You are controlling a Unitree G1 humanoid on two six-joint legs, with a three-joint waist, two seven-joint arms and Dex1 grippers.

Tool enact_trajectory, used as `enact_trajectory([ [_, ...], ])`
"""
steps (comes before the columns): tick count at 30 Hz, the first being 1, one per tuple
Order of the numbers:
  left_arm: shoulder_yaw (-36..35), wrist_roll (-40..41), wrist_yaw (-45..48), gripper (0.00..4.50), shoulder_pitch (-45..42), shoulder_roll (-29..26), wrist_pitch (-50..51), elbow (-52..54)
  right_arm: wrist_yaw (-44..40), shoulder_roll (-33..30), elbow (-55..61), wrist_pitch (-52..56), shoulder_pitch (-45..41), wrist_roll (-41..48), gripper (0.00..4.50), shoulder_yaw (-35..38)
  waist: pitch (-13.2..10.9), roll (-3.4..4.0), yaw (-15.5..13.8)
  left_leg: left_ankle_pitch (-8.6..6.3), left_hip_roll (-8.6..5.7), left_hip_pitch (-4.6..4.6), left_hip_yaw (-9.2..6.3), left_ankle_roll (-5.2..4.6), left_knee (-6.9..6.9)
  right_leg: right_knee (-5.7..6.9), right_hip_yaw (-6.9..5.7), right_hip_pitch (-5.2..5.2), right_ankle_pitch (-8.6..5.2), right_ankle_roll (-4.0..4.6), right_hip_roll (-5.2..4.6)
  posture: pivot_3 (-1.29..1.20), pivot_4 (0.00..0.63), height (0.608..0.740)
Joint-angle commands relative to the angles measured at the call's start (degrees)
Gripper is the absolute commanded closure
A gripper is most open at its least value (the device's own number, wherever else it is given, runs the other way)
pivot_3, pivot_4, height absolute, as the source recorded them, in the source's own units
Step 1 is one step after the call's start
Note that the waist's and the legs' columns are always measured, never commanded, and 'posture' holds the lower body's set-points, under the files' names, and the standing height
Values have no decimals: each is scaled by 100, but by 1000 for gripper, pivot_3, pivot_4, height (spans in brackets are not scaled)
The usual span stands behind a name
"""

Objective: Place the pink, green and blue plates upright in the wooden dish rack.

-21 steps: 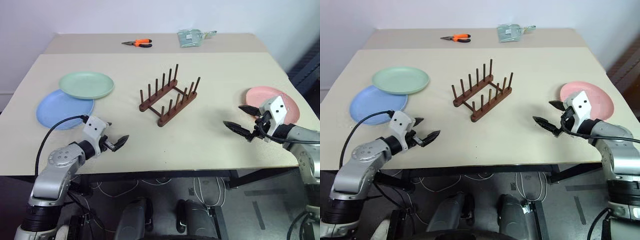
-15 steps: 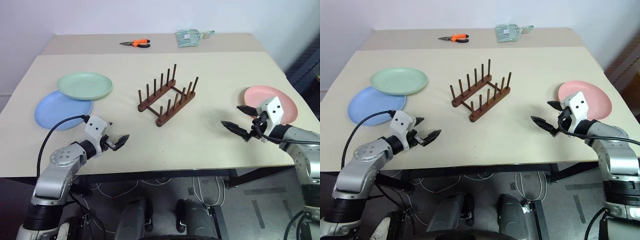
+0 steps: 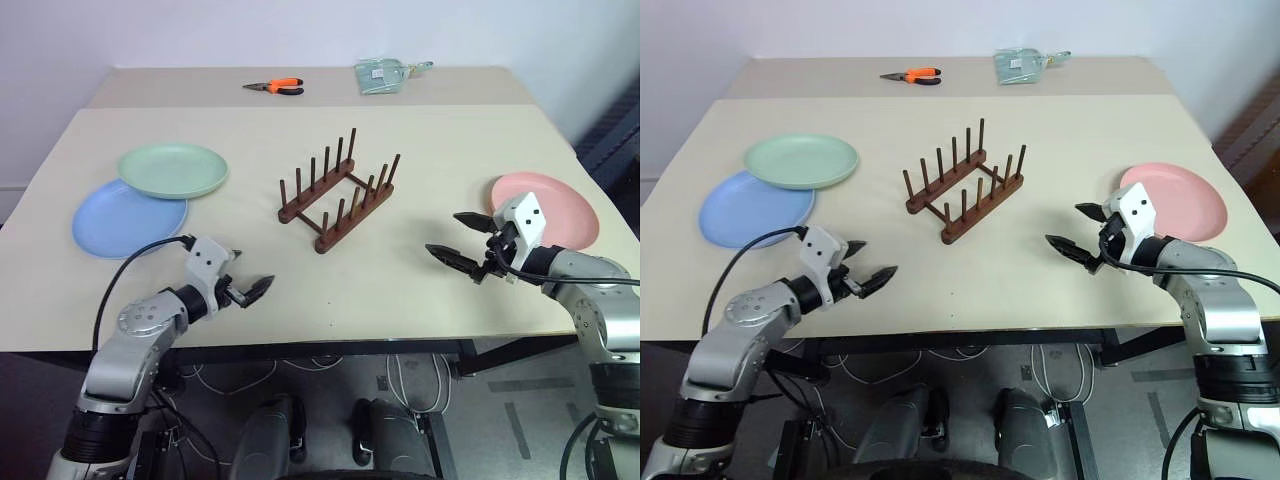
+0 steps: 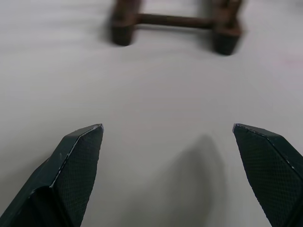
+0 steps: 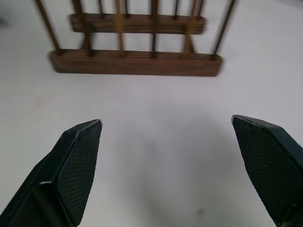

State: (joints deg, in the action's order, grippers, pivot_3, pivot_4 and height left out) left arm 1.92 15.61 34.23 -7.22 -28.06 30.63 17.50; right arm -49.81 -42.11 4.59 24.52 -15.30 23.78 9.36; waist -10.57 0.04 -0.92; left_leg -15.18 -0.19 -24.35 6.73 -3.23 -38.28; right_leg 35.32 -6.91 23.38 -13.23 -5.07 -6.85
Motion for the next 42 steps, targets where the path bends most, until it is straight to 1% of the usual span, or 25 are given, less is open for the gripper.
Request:
enact_trajectory([
  [1,783,-504,-285,0,-597,489,-149,-462,300,214,606,54,154,34,31,-18,1,0,-18,0,-1,0,-1,0,-3,1,-1,-2,0,0,2,0,150,740],
  [3,950,-597,-411,0,-889,779,-59,-761,430,278,913,159,263,53,31,-21,1,-1,-3,-1,-4,-1,-1,-3,-5,2,-1,-2,1,-1,5,0,150,740],
  [7,1415,-1002,-543,0,-1462,1257,-413,-1666,678,409,1316,288,551,100,31,-3,5,2,11,-1,-2,0,0,-5,-5,2,-3,-2,0,-2,6,0,150,740],
  [11,1595,-1247,-589,0,-1902,1645,-692,-2462,831,486,1515,313,693,46,31,-80,9,5,0,-1,-3,2,0,-5,-8,3,-7,-6,0,-2,6,0,150,740],
  [13,1545,-1281,-644,513,-2073,1824,-749,-2797,892,501,1527,324,665,22,0,-78,10,5,-6,-3,-3,2,0,-10,-13,4,-8,-6,1,-2,5,0,150,740],
  [14,1478,-1244,-631,840,-2100,1875,-819,-2871,915,502,1534,338,642,22,0,-83,11,6,-5,-4,-3,1,-1,-11,-15,4,-8,-6,1,-2,5,0,150,740],
  [16,1414,-1296,-653,1779,-2142,1892,-948,-2991,942,483,1536,337,626,14,0,-85,12,6,1,-5,-2,1,-3,-13,-18,4,-7,-7,0,-2,3,0,150,740],
  [18,1396,-1329,-567,2712,-2164,1847,-1093,-3062,944,452,1527,311,646,-3,0,-74,12,6,9,-5,0,1,-4,-13,-19,5,-5,-7,0,-2,1,0,150,740],
  [19,1388,-1330,-505,3275,-2167,1814,-1166,-3078,939,434,1523,295,674,-13,0,-57,12,6,10,-5,0,1,-4,-13,-21,6,-5,-7,0,-2,1,0,150,740],
  [20,1394,-1327,-404,3711,-2173,1766,-1232,-3086,935,415,1524,282,709,-27,0,-38,12,6,14,-5,1,0,-4,-13,-22,8,-4,-7,0,-2,1,0,150,740],
  [21,1430,-1326,-236,3745,-2181,1690,-1351,-3088,914,378,1525,265,759,-48,0,-9,12,6,15,-6,1,0,-5,-13,-25,10,-4,-6,0,-2,1,0,150,740],
  [26,1668,-1130,1160,3744,-2266,1180,-2072,-3004,777,141,1382,166,979,-82,0,250,11,7,15,-8,5,-6,-5,-15,-37,12,-5,-4,0,-1,2,0,150,740],
  [29,1707,-1119,1892,3744,-2524,907,-2505,-3399,752,54,1178,15,1020,-153,0,398,11,7,14,-11,7,-9,-5,-19,-47,12,-5,-3,-1,-1,1,0,150,740],
  [32,1661,-1132,2252,3744,-2763,838,-2811,-3949,743,52,1078,-83,1027,-175,0,426,11,7,19,-13,7,-11,-7,-21,-52,13,-5,-3,0,-1,-1,0,150,740],
  [34,1582,-1139,2347,2683,-2889,808,-2908,-4322,761,86,1058,-142,1043,-201,0,402,11,7,20,-14,8,-12,-7,-23,-53,12,-5,-3,-1,-1,-1,0,150,740],
  [35,1548,-1160,2354,2304,-2935,792,-2957,-4465,773,103,1058,-162,1049,-214,0,387,11,7,20,-15,8,-12,-7,-23,-54,13,-5,-3,-1,-2,-1,0,150,740],
  [36,1488,-1235,2197,1833,-2977,741,-2844,-4575,780,121,1071,-176,1079,-225,0,376,11,7,20,-14,8,-12,-7,-23,-55,13,-5,-4,-1,-2,-1,0,150,740],
  [37,1424,-1278,2084,1377,-2978,689,-2787,-4604,785,132,1090,-182,1113,-231,0,372,11,7,22,-15,8,-12,-7,-24,-55,13,-5,-4,-1,-2,-1,0,150,740],
  [39,1209,-1204,1962,370,-2812,502,-2452,-4327,795,108,1112,-164,1204,-252,0,387,11,7,45,-15,10,-12,-7,-24,-56,15,-4,-5,0,-2,0,0,150,740],
  [40,1147,-1165,1940,370,-2730,433,-2312,-4179,797,93,1122,-156,1240,-255,0,399,12,7,63,-14,12,-11,-7,-24,-56,16,-4,-5,0,-2,2,0,150,740],
  [41,1057,-987,2079,338,-2464,256,-2014,-3701,755,59,1132,-129,1281,-246,255,385,12,9,79,-14,15,-10,-7,-23,-56,17,-4,-5,-1,-2,4,0,150,740],
  [42,976,-749,2248,506,-2127,75,-1686,-3070,714,19,1152,-55,1326,-239,540,344,14,11,135,-14,16,-10,-7,-23,-56,19,-3,-4,-1,-1,4,0,150,740],
])
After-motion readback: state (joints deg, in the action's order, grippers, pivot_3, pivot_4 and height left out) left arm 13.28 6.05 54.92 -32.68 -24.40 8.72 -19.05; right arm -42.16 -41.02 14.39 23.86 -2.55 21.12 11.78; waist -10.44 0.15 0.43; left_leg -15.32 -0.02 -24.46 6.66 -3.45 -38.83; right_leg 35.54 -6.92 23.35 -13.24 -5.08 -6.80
